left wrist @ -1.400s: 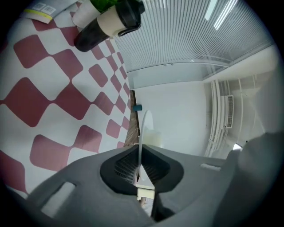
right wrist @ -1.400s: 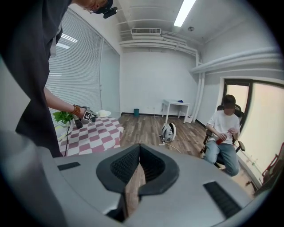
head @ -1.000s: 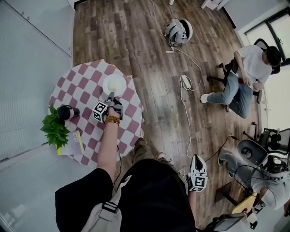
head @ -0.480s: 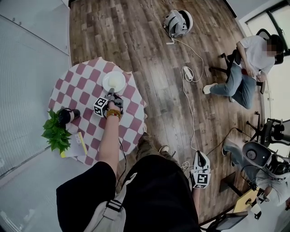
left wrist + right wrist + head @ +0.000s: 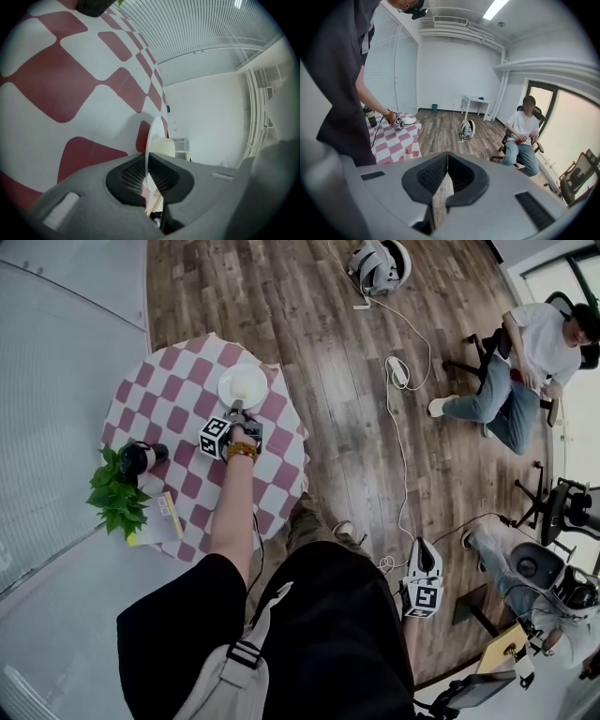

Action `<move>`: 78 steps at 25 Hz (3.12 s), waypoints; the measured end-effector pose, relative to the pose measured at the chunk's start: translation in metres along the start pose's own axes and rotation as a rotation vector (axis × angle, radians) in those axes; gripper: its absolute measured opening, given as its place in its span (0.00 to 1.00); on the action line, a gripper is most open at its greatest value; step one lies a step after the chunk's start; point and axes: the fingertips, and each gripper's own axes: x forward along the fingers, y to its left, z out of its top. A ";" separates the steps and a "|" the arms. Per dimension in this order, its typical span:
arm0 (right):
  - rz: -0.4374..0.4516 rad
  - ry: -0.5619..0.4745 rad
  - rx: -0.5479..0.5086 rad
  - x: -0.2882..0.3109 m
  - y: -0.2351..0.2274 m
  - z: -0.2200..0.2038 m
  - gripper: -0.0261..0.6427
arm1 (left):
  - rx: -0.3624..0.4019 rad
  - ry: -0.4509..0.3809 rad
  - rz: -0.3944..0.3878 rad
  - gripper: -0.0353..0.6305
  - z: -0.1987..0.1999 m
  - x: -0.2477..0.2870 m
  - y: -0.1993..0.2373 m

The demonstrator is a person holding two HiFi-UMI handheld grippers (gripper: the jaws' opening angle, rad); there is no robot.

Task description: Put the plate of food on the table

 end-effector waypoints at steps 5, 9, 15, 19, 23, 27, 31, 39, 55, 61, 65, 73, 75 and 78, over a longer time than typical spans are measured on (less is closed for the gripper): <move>0.013 -0.003 -0.005 0.001 0.004 0.000 0.06 | 0.031 -0.010 0.031 0.08 0.000 -0.003 0.000; 0.017 -0.011 0.000 0.002 0.010 -0.003 0.06 | 0.029 -0.016 0.032 0.08 -0.001 0.000 0.001; 0.011 -0.009 0.008 -0.001 0.017 -0.012 0.06 | 0.045 0.006 0.063 0.09 0.000 -0.004 0.016; 0.017 -0.018 0.007 0.004 0.022 -0.013 0.06 | 0.045 0.013 0.088 0.09 0.009 -0.005 0.022; 0.013 -0.027 0.011 0.001 0.019 -0.013 0.06 | 0.036 0.030 0.116 0.10 0.003 -0.008 0.025; 0.025 -0.038 0.007 0.001 0.021 -0.013 0.06 | 0.044 0.042 0.126 0.10 0.010 -0.016 0.034; 0.019 -0.054 0.011 -0.003 0.020 -0.010 0.06 | 0.034 0.072 0.155 0.11 0.005 -0.022 0.036; 0.033 -0.088 0.020 -0.008 0.022 -0.012 0.06 | 0.038 0.136 0.205 0.13 -0.010 -0.037 0.047; 0.107 -0.182 0.029 -0.020 0.017 -0.025 0.06 | 0.003 0.133 0.176 0.21 -0.046 -0.099 0.052; 0.136 -0.226 0.046 -0.038 0.013 -0.046 0.06 | 0.003 0.104 0.178 0.21 -0.058 -0.151 0.079; 0.166 -0.235 0.043 -0.054 0.012 -0.068 0.06 | -0.006 0.084 0.181 0.21 -0.072 -0.193 0.104; 0.304 -0.221 -0.015 -0.066 0.033 -0.102 0.06 | -0.018 0.086 0.145 0.21 -0.118 -0.281 0.142; 0.341 -0.225 -0.040 -0.067 0.039 -0.103 0.06 | -0.011 0.095 0.161 0.21 -0.129 -0.306 0.164; 0.386 -0.238 -0.076 -0.068 0.045 -0.099 0.06 | -0.009 0.105 0.183 0.21 -0.143 -0.343 0.197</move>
